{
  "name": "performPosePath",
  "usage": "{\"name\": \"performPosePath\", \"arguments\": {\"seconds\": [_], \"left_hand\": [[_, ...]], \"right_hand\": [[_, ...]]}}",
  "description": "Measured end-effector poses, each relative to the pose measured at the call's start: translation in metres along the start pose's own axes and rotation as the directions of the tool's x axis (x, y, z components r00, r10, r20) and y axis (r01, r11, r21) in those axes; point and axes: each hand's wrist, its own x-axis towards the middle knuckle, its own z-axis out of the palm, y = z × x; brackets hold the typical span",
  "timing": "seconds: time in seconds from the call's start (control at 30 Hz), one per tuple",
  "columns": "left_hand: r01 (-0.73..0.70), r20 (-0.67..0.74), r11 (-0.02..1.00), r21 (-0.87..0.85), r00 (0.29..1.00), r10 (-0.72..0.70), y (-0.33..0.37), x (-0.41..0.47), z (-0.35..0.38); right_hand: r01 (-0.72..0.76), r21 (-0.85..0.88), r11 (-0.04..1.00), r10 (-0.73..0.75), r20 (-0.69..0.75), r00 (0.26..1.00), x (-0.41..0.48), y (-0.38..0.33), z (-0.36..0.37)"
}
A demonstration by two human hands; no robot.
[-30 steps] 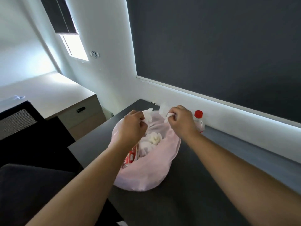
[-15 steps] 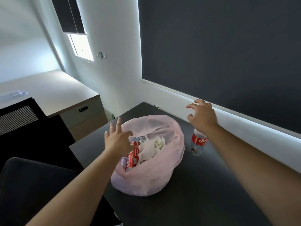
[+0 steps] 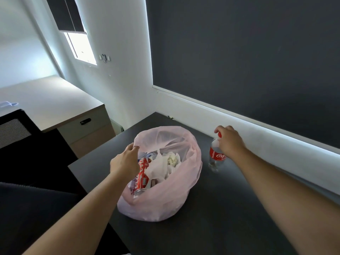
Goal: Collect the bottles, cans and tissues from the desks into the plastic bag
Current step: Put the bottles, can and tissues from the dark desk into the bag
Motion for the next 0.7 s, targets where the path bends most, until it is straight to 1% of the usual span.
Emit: {"name": "performPosePath", "arguments": {"seconds": [0.07, 0.13, 0.27, 0.37, 0.47, 0.53, 0.6, 0.7], "left_hand": [[-0.005, -0.011, 1.000, -0.004, 1.000, 0.005, 0.001, 0.001, -0.004], [0.002, -0.013, 1.000, -0.009, 1.000, -0.002, 0.001, 0.002, -0.009], [0.013, 0.014, 0.999, -0.041, 1.000, -0.013, -0.001, 0.004, -0.018], [0.027, 0.025, 0.994, -0.110, 0.999, -0.024, -0.010, 0.004, -0.023], [0.024, 0.012, 0.983, -0.182, 1.000, -0.022, -0.019, 0.002, -0.024], [0.038, 0.014, 0.972, -0.230, 0.999, -0.035, -0.022, 0.000, -0.024], [0.041, 0.014, 0.961, -0.273, 0.999, -0.039, -0.022, -0.002, -0.025], [0.057, 0.018, 0.948, -0.312, 0.998, -0.055, -0.022, -0.007, -0.029]], "right_hand": [[0.024, 0.029, 0.999, -0.022, -0.051, 0.998, 0.003, -0.014, -0.019], [0.077, 0.053, 0.996, -0.071, -0.116, 0.991, 0.005, -0.033, -0.045], [0.255, 0.086, 0.963, -0.229, -0.234, 0.945, -0.003, -0.082, -0.100], [0.365, 0.155, 0.918, -0.313, -0.282, 0.907, -0.020, -0.116, -0.117], [0.426, 0.230, 0.875, -0.372, -0.243, 0.896, -0.034, -0.141, -0.104], [0.444, 0.240, 0.863, -0.405, -0.198, 0.893, -0.045, -0.153, -0.079], [0.453, 0.185, 0.872, -0.432, -0.142, 0.891, -0.055, -0.158, -0.047], [0.487, 0.004, 0.873, -0.487, -0.034, 0.873, -0.069, -0.157, 0.011]]}}
